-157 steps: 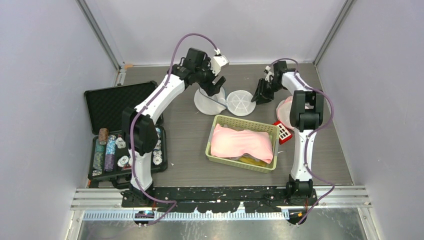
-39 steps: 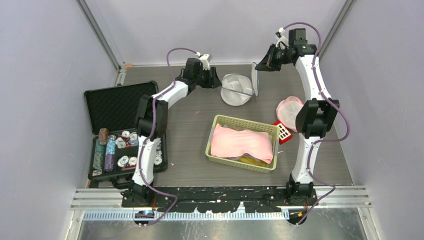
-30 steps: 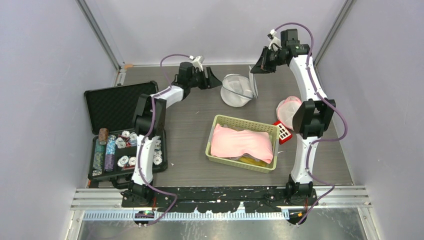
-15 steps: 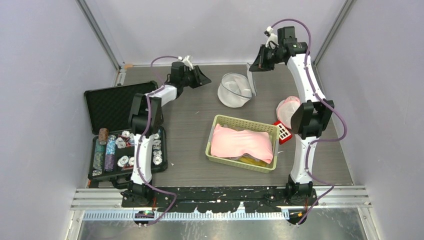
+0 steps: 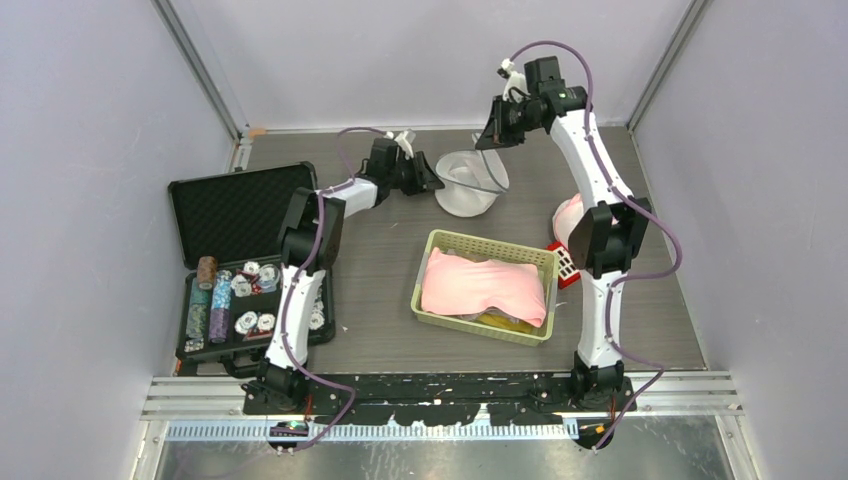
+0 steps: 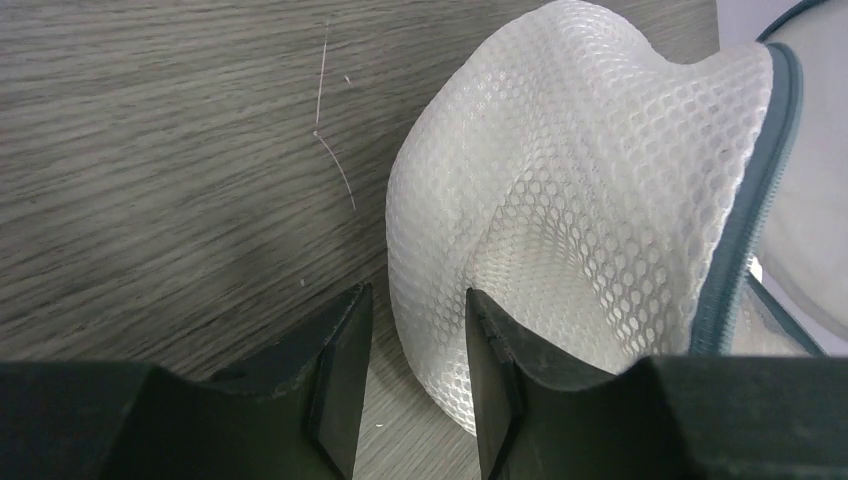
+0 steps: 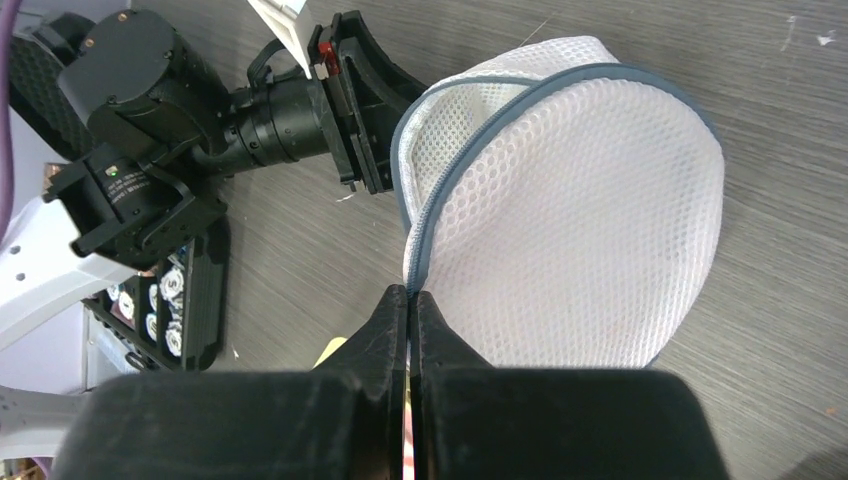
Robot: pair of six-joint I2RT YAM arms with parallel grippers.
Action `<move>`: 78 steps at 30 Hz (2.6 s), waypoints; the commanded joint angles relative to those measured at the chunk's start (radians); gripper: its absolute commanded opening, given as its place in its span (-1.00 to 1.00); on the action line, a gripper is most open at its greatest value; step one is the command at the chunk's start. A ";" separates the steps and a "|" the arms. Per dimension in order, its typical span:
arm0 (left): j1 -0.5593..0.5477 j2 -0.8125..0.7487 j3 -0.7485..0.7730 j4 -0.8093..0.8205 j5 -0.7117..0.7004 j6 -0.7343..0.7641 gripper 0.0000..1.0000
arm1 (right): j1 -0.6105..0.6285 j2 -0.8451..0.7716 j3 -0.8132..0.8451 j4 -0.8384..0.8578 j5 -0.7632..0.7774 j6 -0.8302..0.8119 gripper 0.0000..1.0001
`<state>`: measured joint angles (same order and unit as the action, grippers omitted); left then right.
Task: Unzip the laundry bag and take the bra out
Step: Close the laundry bag at the center of the board.
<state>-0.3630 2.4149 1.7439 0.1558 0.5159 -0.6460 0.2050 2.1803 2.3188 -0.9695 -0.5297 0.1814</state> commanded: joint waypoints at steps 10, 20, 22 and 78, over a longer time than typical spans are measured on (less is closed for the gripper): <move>-0.039 -0.018 -0.057 0.051 -0.004 -0.019 -0.20 | 0.121 0.101 0.026 0.063 0.005 -0.026 -0.99; -0.033 -0.018 -0.053 0.047 0.013 -0.013 -0.26 | 0.163 0.206 0.022 0.111 -0.003 -0.008 -0.99; -0.029 -0.019 -0.055 0.045 0.013 -0.010 -0.27 | 0.162 0.226 0.008 0.121 -0.015 -0.017 -0.99; -0.146 -0.166 0.169 -0.245 0.069 0.641 0.17 | -0.119 0.065 -0.218 0.215 -0.259 0.002 -0.22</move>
<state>-0.4953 2.2211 1.8194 -0.0109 0.6186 -0.0891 0.0620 2.2883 2.1399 -0.7086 -0.8371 0.2485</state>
